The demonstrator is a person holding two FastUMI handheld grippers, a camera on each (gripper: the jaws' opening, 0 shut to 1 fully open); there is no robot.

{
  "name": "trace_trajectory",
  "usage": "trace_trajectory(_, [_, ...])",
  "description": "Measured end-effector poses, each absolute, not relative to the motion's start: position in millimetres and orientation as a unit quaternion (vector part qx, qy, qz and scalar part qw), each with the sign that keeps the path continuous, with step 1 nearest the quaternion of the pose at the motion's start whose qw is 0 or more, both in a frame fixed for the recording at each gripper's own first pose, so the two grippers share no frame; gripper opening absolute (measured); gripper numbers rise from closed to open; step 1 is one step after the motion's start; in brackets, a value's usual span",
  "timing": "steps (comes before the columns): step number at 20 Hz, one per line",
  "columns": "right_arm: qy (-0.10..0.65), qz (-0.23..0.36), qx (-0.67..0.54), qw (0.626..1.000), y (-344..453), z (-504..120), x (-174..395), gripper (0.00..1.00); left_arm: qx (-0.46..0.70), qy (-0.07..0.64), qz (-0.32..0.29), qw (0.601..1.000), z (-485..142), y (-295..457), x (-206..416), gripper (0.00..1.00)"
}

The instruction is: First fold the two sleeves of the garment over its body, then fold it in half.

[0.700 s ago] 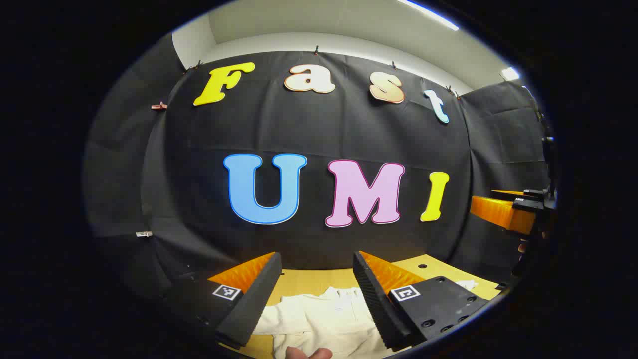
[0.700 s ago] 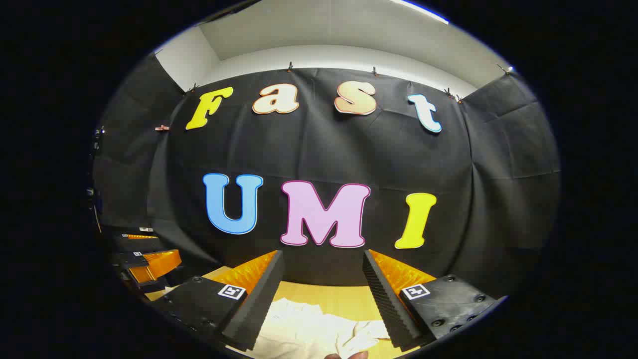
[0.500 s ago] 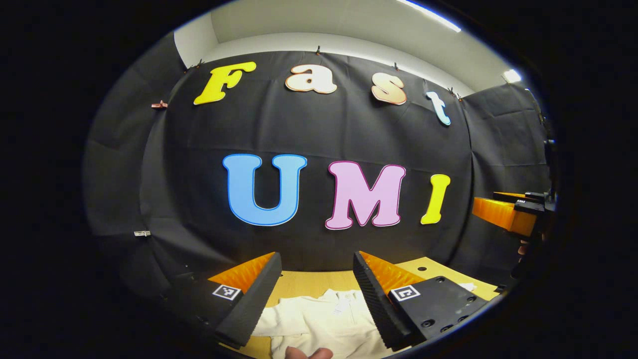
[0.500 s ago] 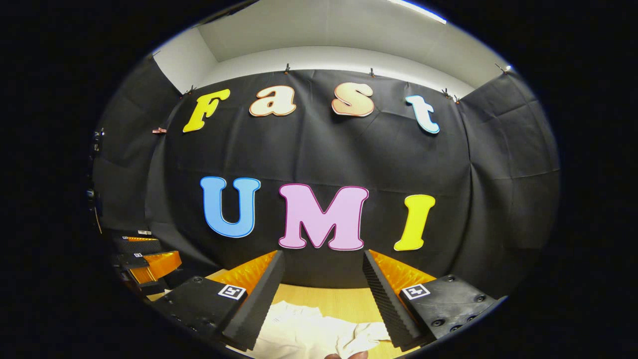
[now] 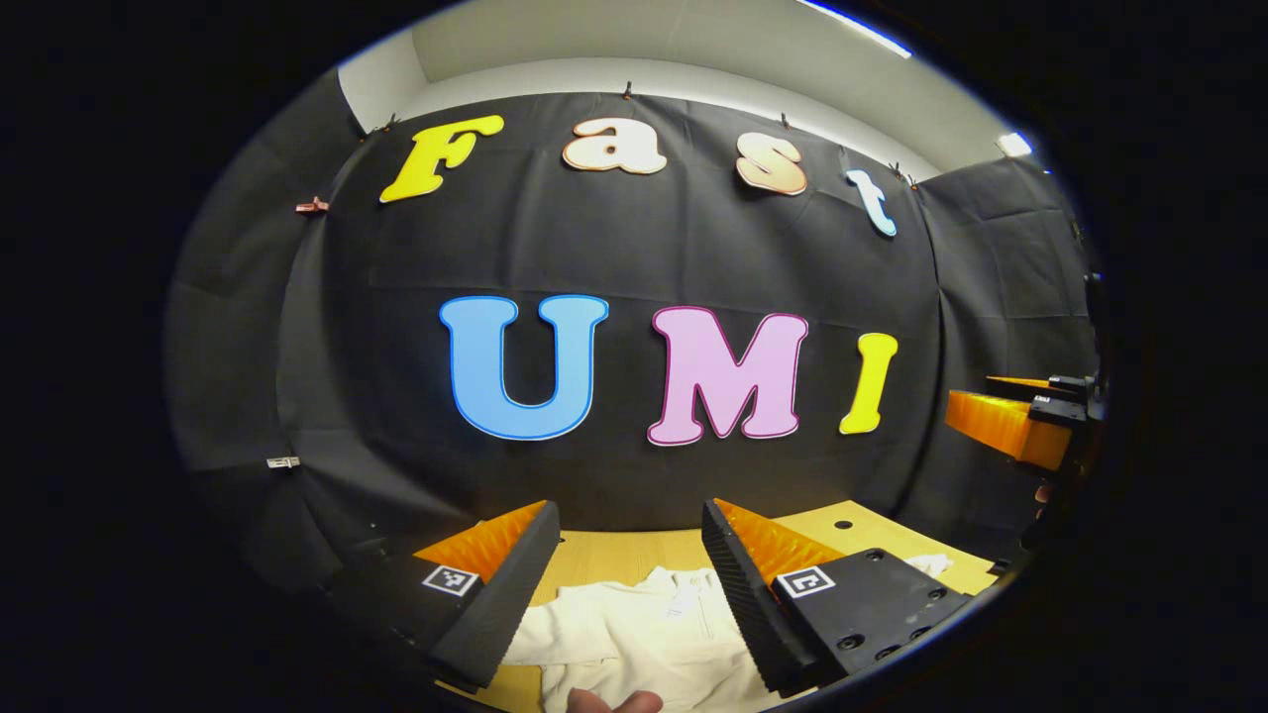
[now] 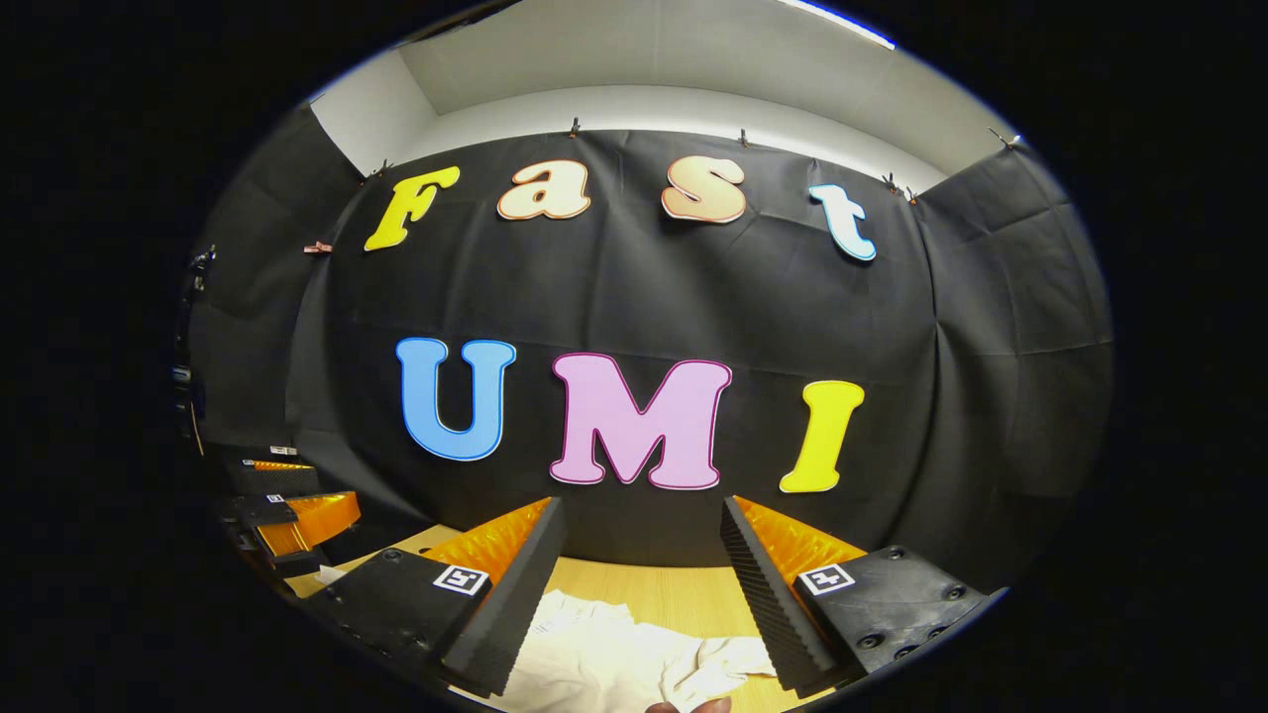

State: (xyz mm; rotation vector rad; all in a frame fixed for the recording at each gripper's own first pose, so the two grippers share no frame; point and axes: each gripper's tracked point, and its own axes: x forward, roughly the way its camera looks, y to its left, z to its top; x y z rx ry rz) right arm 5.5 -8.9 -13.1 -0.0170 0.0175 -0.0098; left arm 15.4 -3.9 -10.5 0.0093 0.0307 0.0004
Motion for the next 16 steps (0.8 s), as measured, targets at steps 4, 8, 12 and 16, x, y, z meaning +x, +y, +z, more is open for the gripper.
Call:
trace_trajectory(4, [0.019, -0.014, -0.002, 1.0, -18.3, -23.1, 3.2, 0.98, 0.008, 0.025, 0.001, 1.0, -18.8, -4.9, 17.1, 0.94])
trace_trajectory(8, [0.06, -0.057, -0.012, 0.996, -72.1, -64.0, -0.5, 0.98, 0.014, 0.044, -0.004, 0.999, -39.2, -11.9, 20.0, 0.94])
trace_trajectory(12, [0.118, -0.127, -0.026, 0.984, -172.9, -125.8, -4.9, 0.97, 0.036, 0.061, -0.027, 0.997, -59.0, -44.0, 30.3, 0.94])
trace_trajectory(16, [0.173, -0.177, -0.033, 0.968, -263.8, -193.2, -5.1, 0.97, 0.027, 0.096, -0.036, 0.994, -79.7, -89.3, 53.5, 0.94])
